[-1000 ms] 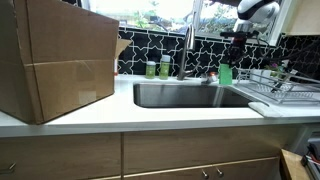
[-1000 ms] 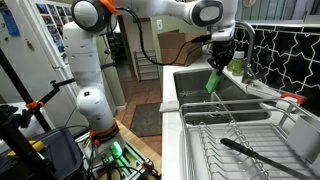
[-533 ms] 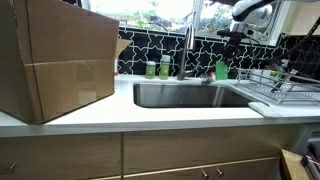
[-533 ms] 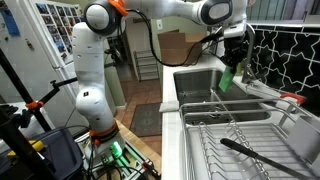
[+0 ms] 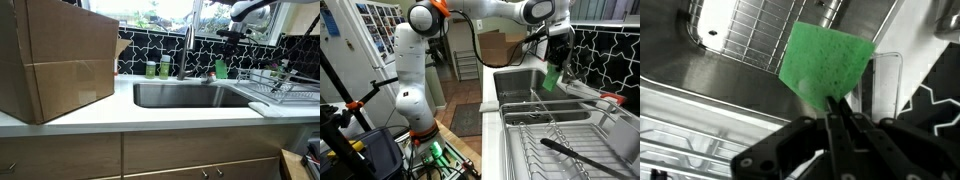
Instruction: Move the sponge to the opposite side of the sink
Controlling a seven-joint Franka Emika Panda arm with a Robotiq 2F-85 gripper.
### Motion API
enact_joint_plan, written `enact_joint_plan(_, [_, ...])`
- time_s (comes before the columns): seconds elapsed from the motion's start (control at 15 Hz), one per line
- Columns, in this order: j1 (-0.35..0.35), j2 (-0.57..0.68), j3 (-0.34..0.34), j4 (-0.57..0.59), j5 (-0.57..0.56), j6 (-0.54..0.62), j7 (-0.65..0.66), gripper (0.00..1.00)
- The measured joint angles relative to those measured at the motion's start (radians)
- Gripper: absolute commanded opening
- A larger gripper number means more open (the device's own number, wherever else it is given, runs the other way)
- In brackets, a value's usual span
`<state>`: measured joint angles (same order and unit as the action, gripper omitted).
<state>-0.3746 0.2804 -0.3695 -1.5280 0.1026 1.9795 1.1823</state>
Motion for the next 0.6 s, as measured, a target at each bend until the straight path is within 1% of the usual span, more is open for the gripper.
enact_joint_plan(0.27, [-0.019,0.051,0.001,0.069,-0.001,0.051,-0.199,0.04])
enact_joint_plan(0.4, [-0.032,0.081,0.002,0.113,0.003,0.058,-0.287,0.04])
enact_joint_plan(0.6, [-0.048,0.127,0.007,0.171,0.022,0.058,-0.386,0.04])
